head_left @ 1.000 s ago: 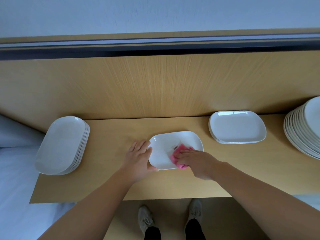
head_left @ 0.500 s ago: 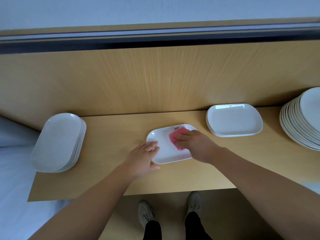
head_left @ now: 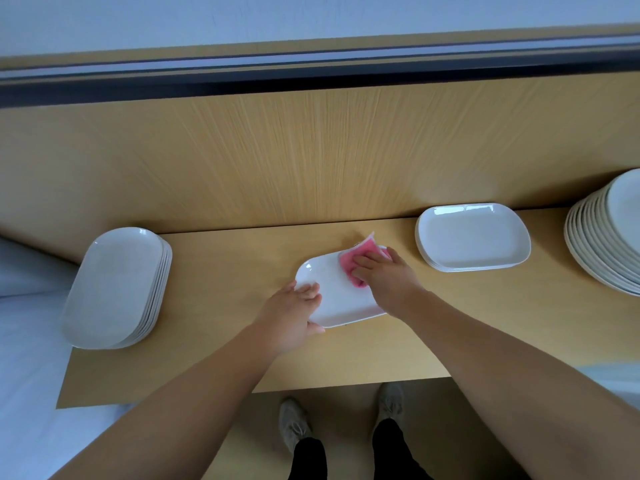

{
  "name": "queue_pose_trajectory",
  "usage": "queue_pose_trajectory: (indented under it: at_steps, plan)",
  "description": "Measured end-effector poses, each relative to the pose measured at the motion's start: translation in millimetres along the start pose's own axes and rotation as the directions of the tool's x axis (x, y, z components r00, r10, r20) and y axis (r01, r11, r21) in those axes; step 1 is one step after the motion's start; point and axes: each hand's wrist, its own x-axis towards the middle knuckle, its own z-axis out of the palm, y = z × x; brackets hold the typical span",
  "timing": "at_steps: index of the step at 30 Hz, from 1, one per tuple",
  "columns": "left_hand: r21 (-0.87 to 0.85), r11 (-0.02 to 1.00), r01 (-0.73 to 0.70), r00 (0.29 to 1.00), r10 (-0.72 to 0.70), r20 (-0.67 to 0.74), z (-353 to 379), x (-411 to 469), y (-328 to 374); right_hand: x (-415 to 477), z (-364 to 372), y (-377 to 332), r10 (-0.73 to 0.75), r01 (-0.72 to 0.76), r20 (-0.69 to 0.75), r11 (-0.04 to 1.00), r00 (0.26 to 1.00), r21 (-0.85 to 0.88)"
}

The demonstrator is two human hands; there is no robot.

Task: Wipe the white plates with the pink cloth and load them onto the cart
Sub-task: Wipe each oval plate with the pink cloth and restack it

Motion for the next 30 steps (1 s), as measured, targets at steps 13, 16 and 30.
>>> queue_pose_trajectory:
  at_steps: [13, 16, 30]
  plan:
    - [0.109, 0.993, 0.038, 0.997, -0.045, 0.068, 1, 0, 5, -30, -8, 3, 0.142, -0.146, 0.127, 0.989, 0.982, 0.017]
    - [0.118, 0.992, 0.040, 0.995, -0.050, 0.084, 1, -1, 6, -37, -7, -5, 0.186, -0.187, 0.200, 0.982, 0.962, -0.015]
    - [0.137, 0.989, 0.051, 0.996, -0.060, 0.062, -3, -3, 9, -64, -20, -14, 0.189, -0.289, 0.265, 0.861, 0.946, 0.419]
